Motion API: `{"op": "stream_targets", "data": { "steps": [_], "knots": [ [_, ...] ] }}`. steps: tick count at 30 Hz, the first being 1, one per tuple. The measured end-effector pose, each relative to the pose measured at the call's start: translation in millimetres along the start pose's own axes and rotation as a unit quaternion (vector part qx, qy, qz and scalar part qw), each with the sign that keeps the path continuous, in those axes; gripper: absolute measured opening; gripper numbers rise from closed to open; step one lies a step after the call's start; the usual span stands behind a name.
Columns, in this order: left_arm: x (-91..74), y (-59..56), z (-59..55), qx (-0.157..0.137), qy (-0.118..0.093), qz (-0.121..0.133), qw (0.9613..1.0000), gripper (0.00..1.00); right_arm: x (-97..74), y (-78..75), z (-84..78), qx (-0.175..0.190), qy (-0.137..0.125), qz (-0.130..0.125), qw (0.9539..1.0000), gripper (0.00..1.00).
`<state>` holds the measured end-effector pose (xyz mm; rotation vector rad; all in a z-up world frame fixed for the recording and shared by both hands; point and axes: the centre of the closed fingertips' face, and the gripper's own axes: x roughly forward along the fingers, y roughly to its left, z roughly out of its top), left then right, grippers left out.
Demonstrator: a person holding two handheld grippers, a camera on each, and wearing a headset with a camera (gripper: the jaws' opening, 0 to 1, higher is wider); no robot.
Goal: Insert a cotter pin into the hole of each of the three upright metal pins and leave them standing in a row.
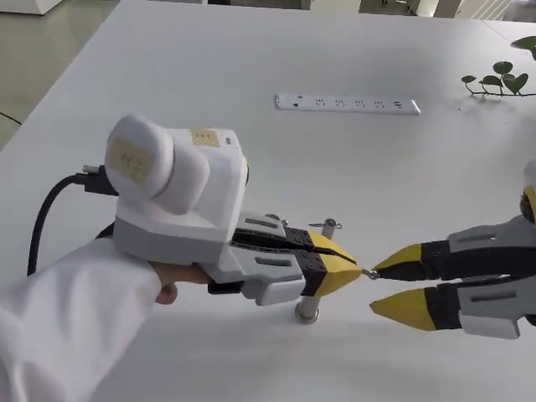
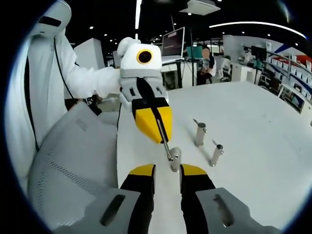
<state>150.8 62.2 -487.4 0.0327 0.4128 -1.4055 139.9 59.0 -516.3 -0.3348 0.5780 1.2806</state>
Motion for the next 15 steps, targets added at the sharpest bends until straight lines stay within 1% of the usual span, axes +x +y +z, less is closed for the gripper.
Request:
{"op": "stream_targets", "data": {
  "steps": [2, 5, 9, 11, 12, 13, 15],
  "knots": [
    [0.1, -2.0, 0.5, 0.013, -0.001, -0.006, 0.9999, 0.0, 2.0, 2.9, 1.3, 0.002, -0.002, 0.006, 1.0, 0.13],
    [0.8, -4.7, -1.6, 0.036, 0.004, -0.014, 0.9992, 0.0, 3.7, 4.0, 2.2, -0.001, -0.002, 0.009, 1.0, 0.12],
    [1.2, -6.9, -2.0, 0.045, 0.005, -0.018, 0.9988, 0.0, 4.6, 4.9, 5.3, -0.001, -0.008, 0.011, 0.9999, 0.09],
    [1.4, -7.6, -2.6, 0.048, 0.008, -0.019, 0.9986, 0.0, 4.7, 5.8, 5.3, -0.002, -0.007, 0.014, 0.9999, 0.07],
    [1.6, -8.2, -2.0, 0.049, 0.005, -0.021, 0.9986, 0.0, 4.8, 7.0, 4.5, -0.006, -0.004, 0.017, 0.9998, 0.05],
    [1.8, -8.8, -1.6, 0.048, 0.004, -0.023, 0.9986, 0.0, 5.3, 7.4, 4.0, -0.01, -0.002, 0.017, 0.9998, 0.04],
    [2.0, -9.2, -2.7, 0.056, 0.008, -0.025, 0.9981, 0.0, 5.4, 7.3, 3.8, -0.012, -0.001, 0.017, 0.9998, 0.02]
  ]
}}
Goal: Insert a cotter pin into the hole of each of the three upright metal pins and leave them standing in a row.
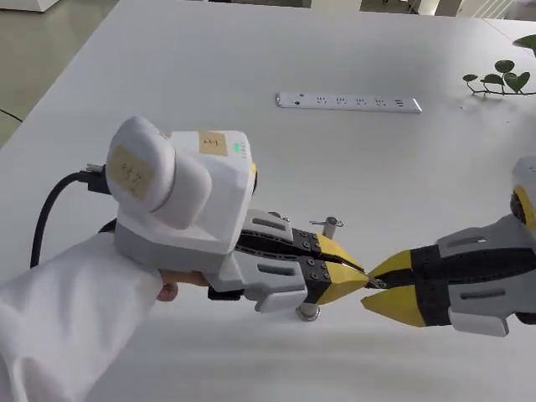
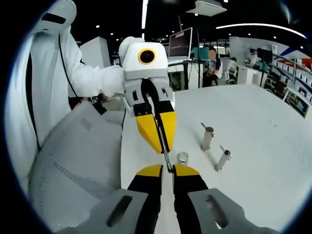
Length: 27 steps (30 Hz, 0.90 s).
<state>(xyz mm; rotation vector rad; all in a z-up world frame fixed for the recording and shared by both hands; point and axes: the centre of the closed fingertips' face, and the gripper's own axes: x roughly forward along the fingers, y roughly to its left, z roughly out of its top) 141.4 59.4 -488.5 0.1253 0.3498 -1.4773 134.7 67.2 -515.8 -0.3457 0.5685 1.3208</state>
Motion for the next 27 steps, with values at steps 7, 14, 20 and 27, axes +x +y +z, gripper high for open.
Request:
{"op": "stream_targets", "data": {
  "steps": [7, 14, 20, 27],
  "knots": [
    [0.3, -1.9, -4.7, 0.008, 0.008, -0.005, 0.9999, 0.0, -1.1, -0.2, -0.4, -0.016, 0.008, -0.002, 0.9998, 0.0],
    [0.0, -1.3, -16.8, 0.029, 0.032, -0.007, 0.999, 0.0, -1.2, -0.3, -0.3, -0.033, 0.019, -0.002, 0.9993, 0.0],
    [-0.9, -1.9, -19.9, 0.034, 0.034, -0.007, 0.9988, 0.01, 0.0, 1.2, 0.4, -0.034, 0.025, 0.0, 0.9991, 0.0],
    [-0.8, 4.3, -24.5, 0.042, 0.039, 0.005, 0.9983, 0.04, 1.5, 3.4, -1.1, -0.042, 0.028, 0.002, 0.9987, 0.0]
  ]
}}
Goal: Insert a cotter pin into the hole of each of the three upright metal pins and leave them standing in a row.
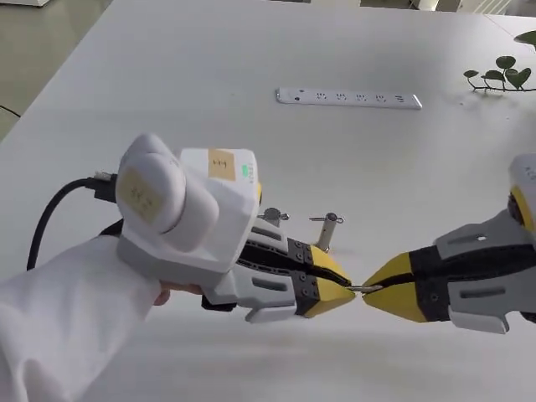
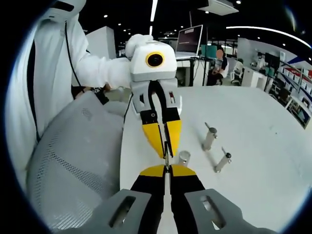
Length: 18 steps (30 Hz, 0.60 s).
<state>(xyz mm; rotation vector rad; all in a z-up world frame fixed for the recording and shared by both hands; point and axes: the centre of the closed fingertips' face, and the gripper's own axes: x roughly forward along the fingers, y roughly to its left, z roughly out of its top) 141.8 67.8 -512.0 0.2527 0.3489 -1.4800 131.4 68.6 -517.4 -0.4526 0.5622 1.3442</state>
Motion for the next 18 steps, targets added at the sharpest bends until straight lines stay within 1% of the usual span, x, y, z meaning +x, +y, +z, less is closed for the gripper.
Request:
{"op": "stream_targets", "data": {
  "steps": [3, 4, 9, 10, 14, 16, 18],
  "knots": [
    [-1.1, 4.3, -0.1, 0.002, -0.003, 0.009, 0.9999, 0.15, -0.5, -2.8, -1.7, 0.0, 0.001, -0.007, 1.0, 0.0],
    [-1.8, 7.5, -1.3, 0.005, 0.0, 0.017, 0.9998, 0.2, -0.7, -4.1, -3.0, 0.002, 0.002, -0.009, 1.0, 0.0],
    [-2.1, 20.7, -11.5, 0.007, 0.016, 0.045, 0.9988, 0.32, -0.2, -10.9, -10.3, 0.01, 0.01, -0.022, 0.9997, 0.0],
    [-2.0, 22.9, -13.9, 0.005, 0.019, 0.049, 0.9986, 0.32, 0.5, -11.6, -12.7, 0.011, 0.013, -0.024, 0.9996, 0.0],
    [-0.7, 28.4, -19.6, -0.004, 0.02, 0.057, 0.9982, 0.31, 3.6, -12.9, -20.3, 0.013, 0.021, -0.029, 0.9993, 0.0],
    [0.4, 29.0, -23.3, -0.009, 0.024, 0.056, 0.9981, 0.31, 5.4, -13.8, -23.6, 0.024, 0.018, -0.03, 0.9991, 0.0],
    [1.5, 31.1, -27.6, -0.018, 0.025, 0.058, 0.9978, 0.31, 6.9, -15.2, -25.8, 0.027, 0.016, -0.035, 0.9989, 0.0]
  ]
}}
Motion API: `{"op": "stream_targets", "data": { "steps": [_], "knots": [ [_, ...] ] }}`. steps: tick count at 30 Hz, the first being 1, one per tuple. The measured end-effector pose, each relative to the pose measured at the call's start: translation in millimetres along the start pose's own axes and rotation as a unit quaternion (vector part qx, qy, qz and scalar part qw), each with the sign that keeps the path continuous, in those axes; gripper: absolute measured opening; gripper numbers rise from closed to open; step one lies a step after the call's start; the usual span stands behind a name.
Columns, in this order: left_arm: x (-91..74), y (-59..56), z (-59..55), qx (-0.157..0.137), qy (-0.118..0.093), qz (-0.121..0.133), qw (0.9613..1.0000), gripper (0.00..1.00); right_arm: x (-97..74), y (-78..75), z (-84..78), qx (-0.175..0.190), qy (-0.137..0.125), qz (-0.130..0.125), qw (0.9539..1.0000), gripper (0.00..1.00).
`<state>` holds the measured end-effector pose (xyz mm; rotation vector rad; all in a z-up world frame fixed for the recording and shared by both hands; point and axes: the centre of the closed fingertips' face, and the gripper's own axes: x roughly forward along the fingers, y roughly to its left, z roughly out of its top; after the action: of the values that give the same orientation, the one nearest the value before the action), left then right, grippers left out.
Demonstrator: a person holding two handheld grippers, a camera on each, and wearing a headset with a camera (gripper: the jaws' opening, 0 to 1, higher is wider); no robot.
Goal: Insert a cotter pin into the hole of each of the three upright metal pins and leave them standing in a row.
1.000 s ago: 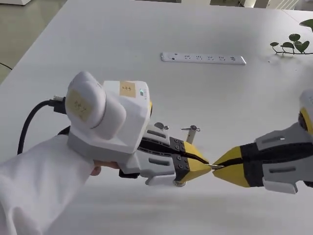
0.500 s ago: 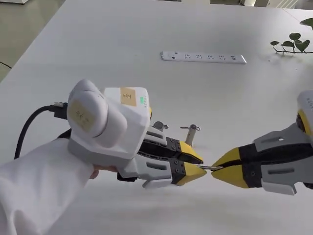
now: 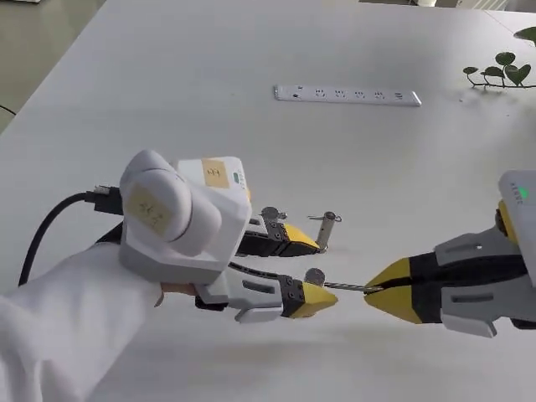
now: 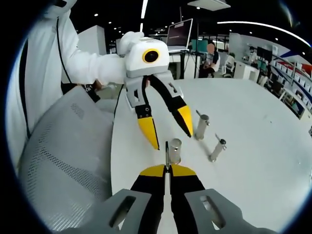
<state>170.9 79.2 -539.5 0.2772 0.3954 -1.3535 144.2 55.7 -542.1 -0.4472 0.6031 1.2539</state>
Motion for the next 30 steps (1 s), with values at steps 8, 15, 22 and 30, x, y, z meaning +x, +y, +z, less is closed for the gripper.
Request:
{"op": "stream_targets", "data": {
  "steps": [8, 15, 22, 30],
  "knots": [
    [2.6, 2.1, -13.1, -0.009, 0.015, -0.007, 0.9998, 0.23, 2.8, -1.9, -7.5, 0.011, 0.006, -0.007, 0.9999, 0.0],
    [5.0, 1.8, -17.7, -0.012, 0.022, -0.011, 0.9996, 0.2, 3.9, -5.1, -9.8, 0.017, 0.007, -0.016, 0.9997, 0.0],
    [3.8, 1.9, -17.4, -0.017, 0.018, -0.015, 0.9996, 0.12, 4.5, -9.4, -11.5, 0.024, 0.005, -0.022, 0.9994, 0.0],
    [3.2, 1.4, -17.3, -0.018, 0.02, -0.017, 0.9995, 0.12, 7.1, -9.4, -10.6, 0.029, 0.003, -0.024, 0.9993, 0.0]
  ]
}}
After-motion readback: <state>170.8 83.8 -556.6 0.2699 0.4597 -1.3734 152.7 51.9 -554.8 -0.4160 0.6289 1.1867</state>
